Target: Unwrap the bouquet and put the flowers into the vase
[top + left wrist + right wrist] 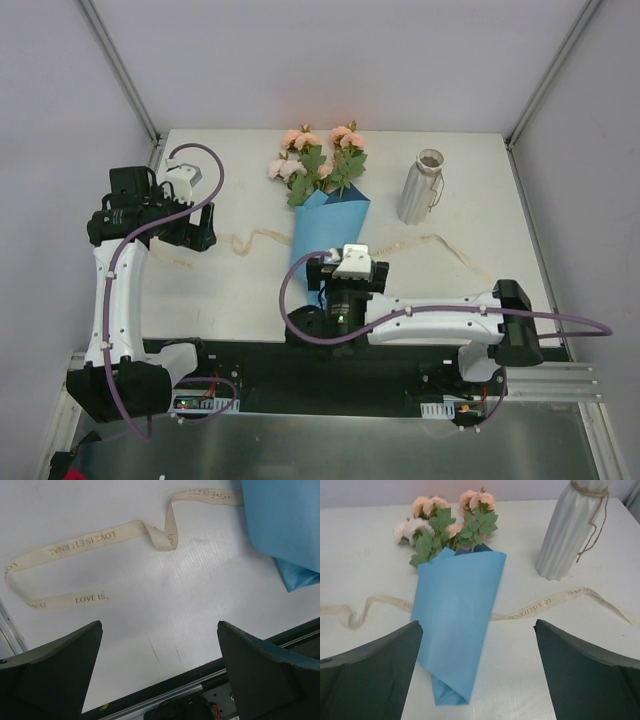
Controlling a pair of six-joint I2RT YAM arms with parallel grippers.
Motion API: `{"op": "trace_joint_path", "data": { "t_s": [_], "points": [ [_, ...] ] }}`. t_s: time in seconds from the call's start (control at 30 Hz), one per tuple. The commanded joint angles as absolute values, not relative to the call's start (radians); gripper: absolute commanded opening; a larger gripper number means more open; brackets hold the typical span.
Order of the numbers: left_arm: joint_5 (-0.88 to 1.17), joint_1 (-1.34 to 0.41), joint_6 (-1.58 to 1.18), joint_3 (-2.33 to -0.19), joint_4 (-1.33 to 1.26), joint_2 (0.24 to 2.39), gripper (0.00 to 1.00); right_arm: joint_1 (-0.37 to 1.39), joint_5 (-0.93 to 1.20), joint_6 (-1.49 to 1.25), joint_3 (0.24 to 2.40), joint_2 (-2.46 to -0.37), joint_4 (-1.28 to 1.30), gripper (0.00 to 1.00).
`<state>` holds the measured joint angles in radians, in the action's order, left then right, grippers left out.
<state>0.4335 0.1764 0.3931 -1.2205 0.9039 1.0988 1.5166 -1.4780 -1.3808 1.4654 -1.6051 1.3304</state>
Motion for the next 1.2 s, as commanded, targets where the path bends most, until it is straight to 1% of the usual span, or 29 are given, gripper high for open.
{"op": "trace_joint_path", "data": {
  "t_s": [0.0,0.03,0.07,0.1,0.13,0.17,0.23,0.27,0.4,0.47,0.53,0.67,0.9,1.07,1.17],
  "points": [
    [0.472,0.172,0.385,-1.246,0.916,1.077,0.99,1.604,-1.458,-1.016,1.448,-1.605,1.552,1.0],
    [0.477,0.173,0.387,-1.243,0.916,1.078,0.99,1.608,-1.421,-0.865,1.41,-1.574,1.284,1.0],
    [0.477,0.173,0.387,-1.241,0.913,1.078,0.99,1.6,-1.313,-0.653,1.262,-1.527,1.077,1.0],
    [0.479,0.173,0.385,-1.238,0.914,1.08,0.99,1.591,-1.228,-0.465,1.174,-1.411,0.851,0.96],
    [0.476,0.173,0.382,-1.238,0.913,1.08,0.99,1.574,-1.136,-0.267,1.11,-1.355,0.534,0.96],
    [0.474,0.173,0.38,-1.236,0.914,1.078,0.99,1.536,-1.027,-0.246,1.064,-1.3,0.473,0.96],
    [0.471,0.172,0.38,-1.232,0.913,1.072,0.99,1.507,-0.993,-0.175,1.074,-1.311,0.442,0.96],
    [0.468,0.173,0.385,-1.23,0.913,1.069,0.99,1.484,-0.942,-0.138,1.094,-1.365,0.44,0.96],
    [0.462,0.173,0.394,-1.22,0.914,1.065,0.99,1.459,-0.908,0.023,1.221,-1.538,0.462,0.96],
    [0.465,0.173,0.393,-1.216,0.913,1.062,0.99,1.447,-0.872,0.093,1.236,-1.603,0.439,0.96],
    [0.466,0.173,0.396,-1.215,0.913,1.06,0.99,1.437,-0.871,0.13,1.277,-1.65,0.439,0.96],
    [0.474,0.173,0.394,-1.221,0.913,1.066,0.99,1.41,-0.946,0.195,1.361,-1.805,0.483,0.96],
    [0.476,0.172,0.402,-1.218,0.914,1.068,0.99,1.371,-0.953,0.247,1.451,-1.92,0.497,0.96],
    [0.472,0.173,0.405,-1.22,0.913,1.071,0.99,1.367,-0.949,0.261,1.473,-1.971,0.503,0.96],
    [0.474,0.173,0.405,-1.224,0.911,1.074,0.99,1.368,-0.989,0.285,1.477,-2.002,0.506,0.96]
  ]
}}
